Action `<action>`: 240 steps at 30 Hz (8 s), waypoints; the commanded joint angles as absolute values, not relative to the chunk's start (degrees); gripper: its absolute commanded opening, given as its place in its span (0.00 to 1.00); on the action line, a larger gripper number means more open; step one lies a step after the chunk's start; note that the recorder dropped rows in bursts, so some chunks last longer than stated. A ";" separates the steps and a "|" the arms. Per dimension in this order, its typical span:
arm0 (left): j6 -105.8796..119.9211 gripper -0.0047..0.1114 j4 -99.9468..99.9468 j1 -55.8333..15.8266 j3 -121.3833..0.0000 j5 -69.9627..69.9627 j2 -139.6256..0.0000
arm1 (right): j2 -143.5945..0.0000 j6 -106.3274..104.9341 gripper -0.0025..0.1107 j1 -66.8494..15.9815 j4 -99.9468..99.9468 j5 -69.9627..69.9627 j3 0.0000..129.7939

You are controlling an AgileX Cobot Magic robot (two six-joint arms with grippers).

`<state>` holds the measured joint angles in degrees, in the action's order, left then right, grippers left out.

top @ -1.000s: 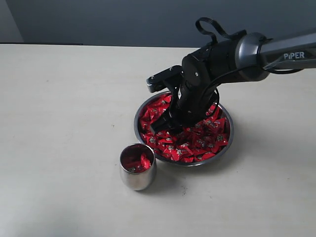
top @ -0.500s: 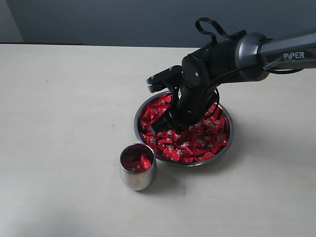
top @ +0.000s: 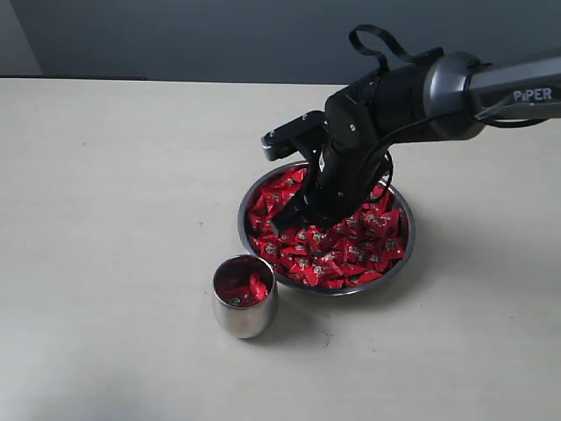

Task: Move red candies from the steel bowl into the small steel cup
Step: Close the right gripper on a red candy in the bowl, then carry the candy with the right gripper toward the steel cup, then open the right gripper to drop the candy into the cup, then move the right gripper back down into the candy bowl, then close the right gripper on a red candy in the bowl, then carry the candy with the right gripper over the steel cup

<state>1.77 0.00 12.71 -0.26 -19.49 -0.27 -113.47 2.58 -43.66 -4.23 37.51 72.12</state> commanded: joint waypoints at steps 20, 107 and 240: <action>1.68 0.04 -0.35 12.44 0.00 -18.91 0.00 | -99.42 0.00 0.01 -53.81 1.58 38.66 72.27; 1.68 0.04 -0.35 12.44 0.00 -18.91 0.00 | -98.57 30.22 0.31 -48.69 -35.34 46.83 72.30; 1.68 0.04 -0.35 12.44 0.00 -18.91 0.00 | -102.53 9.03 0.01 -61.73 -3.24 42.26 72.30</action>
<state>1.77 0.00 12.71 -0.26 -19.49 -0.27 -102.58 9.57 -61.63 -3.75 42.11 72.12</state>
